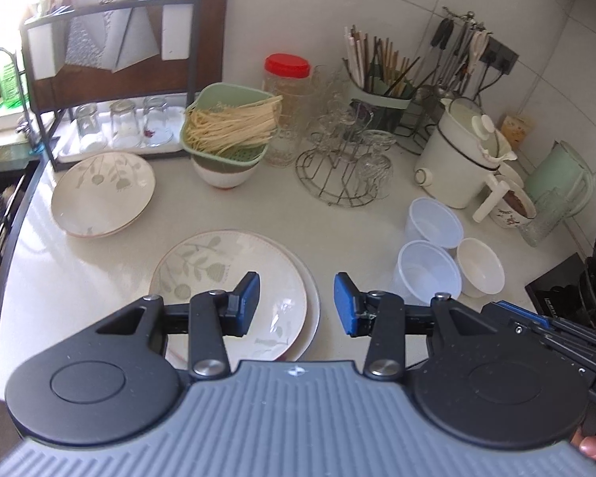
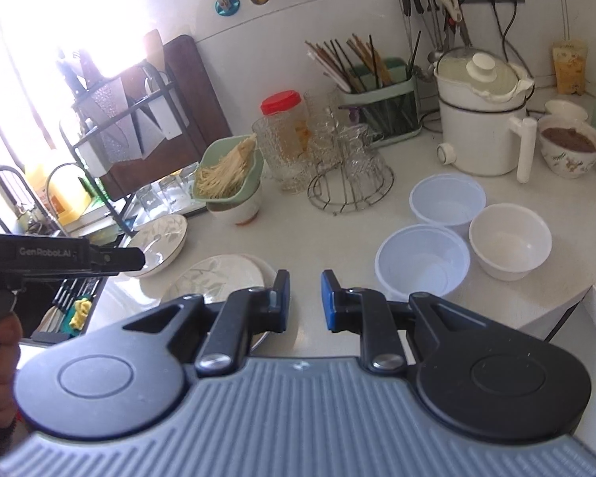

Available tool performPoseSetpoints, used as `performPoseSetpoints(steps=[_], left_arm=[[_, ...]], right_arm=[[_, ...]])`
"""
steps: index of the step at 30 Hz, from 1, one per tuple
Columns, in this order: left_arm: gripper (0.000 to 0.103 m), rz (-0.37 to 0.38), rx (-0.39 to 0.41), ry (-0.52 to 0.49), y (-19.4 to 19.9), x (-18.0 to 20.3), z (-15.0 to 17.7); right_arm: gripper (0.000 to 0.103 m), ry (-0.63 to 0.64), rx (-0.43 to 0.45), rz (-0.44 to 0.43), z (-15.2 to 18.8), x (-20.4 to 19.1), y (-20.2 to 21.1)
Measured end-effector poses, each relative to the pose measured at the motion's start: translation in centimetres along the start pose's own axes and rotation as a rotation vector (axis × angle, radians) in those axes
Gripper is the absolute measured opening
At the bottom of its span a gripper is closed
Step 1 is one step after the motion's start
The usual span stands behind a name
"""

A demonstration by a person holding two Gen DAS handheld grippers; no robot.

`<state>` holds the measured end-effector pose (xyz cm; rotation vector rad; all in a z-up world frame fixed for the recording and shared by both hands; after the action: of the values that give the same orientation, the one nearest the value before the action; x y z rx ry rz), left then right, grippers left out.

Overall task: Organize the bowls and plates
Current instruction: 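Lower the leaf-pattern plate onto the rose-print plate with the left tool, then open the left tool fingers and withdraw from the stacked plates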

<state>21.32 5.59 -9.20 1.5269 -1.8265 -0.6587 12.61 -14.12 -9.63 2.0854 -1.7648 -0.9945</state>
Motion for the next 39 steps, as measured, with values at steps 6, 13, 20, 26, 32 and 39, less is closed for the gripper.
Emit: performPoseSetpoints(steps=[6, 13, 20, 26, 32, 39], left_arm=[[0.047, -0.051, 0.001, 0.028, 0.8, -1.5, 0.3], [0.047, -0.097, 0.014, 0.081, 1.1, -4.3, -0.3], [0.047, -0.089, 0.017, 0.1, 0.1, -6.5, -1.4], [0.047, -0.088, 0.0, 0.104, -1.6, -8.6, -2.9], [0.058, -0.077, -0.001, 0.1, -3.0, -10.6, -4.9], [0.068, -0.077, -0.013, 0.111, -4.8, -13.6, -6.3]], right_arm=[[0.021, 0.008, -0.013, -0.052, 0.0, -0.9, -0.4], [0.021, 0.048, -0.042, -0.1, 0.4, -2.8, -1.3], [0.021, 0.083, -0.054, -0.1, -0.3, -4.3, -3.3], [0.024, 0.113, -0.052, -0.094, -1.7, -5.8, -5.0], [0.068, 0.115, -0.06, -0.087, -2.8, -7.2, -7.4], [0.068, 0.139, -0.079, -0.075, -3.6, -9.2, -10.3]])
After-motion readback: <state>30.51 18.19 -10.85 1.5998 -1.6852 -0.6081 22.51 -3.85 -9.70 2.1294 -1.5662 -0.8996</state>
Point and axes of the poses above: each gripper's, at about its wrist camera, not at the fingertips, and y roughly against the way its jaws point, x to its right, z to its underside, the point moved 10 cm from there along -y, roughly the way its jaws point, and after that the axes turned 3 degrees about -z, right-handed, at the moved point
